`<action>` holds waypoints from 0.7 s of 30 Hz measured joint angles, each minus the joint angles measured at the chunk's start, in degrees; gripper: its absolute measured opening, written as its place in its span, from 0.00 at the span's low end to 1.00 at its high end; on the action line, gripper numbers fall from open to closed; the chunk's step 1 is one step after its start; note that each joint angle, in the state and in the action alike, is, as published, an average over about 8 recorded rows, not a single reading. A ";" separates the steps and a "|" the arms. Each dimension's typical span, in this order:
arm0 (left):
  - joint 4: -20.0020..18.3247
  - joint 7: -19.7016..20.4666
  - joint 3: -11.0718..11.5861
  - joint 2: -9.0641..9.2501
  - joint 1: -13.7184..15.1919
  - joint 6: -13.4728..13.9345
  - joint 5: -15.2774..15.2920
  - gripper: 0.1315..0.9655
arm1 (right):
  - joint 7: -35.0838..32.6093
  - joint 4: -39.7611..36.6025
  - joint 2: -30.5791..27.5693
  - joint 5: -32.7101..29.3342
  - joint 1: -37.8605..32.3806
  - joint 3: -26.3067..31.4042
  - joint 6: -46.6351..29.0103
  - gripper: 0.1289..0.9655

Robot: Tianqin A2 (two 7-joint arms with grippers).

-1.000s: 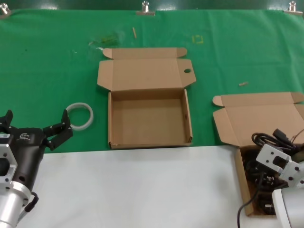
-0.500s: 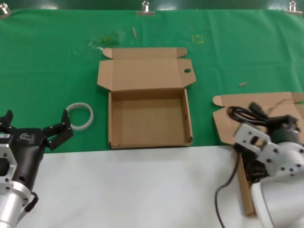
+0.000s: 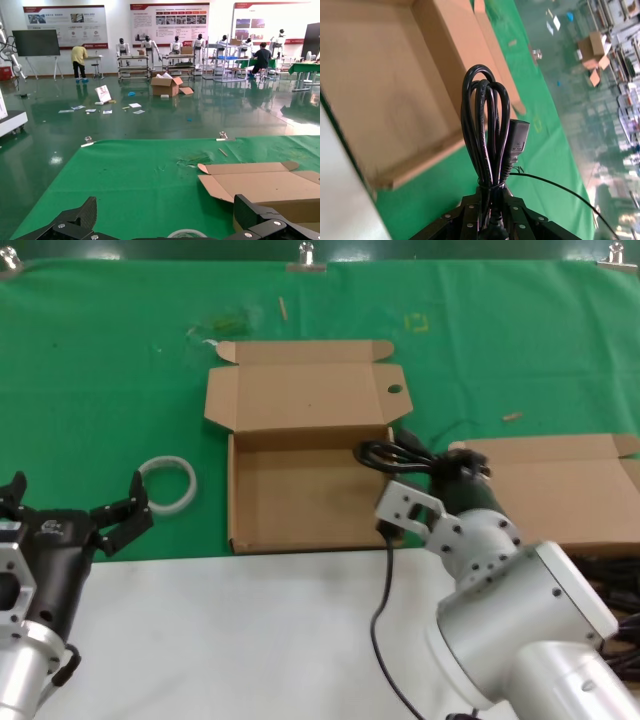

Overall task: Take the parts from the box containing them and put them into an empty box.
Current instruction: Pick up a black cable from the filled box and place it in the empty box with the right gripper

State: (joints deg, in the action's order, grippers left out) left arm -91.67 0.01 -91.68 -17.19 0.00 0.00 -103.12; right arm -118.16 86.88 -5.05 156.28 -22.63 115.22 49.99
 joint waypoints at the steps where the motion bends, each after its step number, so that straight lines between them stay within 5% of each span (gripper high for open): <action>1: 0.00 0.00 0.00 0.00 0.00 0.00 0.00 1.00 | 0.74 -1.03 -0.01 0.15 -0.76 0.88 -0.56 0.09; 21: 0.00 0.00 0.00 0.00 0.00 0.00 0.00 1.00 | 8.38 -13.23 -0.09 1.43 -8.84 10.93 -8.74 0.09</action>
State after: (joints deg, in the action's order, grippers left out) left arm -91.67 0.01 -91.68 -17.19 0.00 0.00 -103.12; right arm -109.78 73.65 -5.13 157.72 -31.47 126.15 41.25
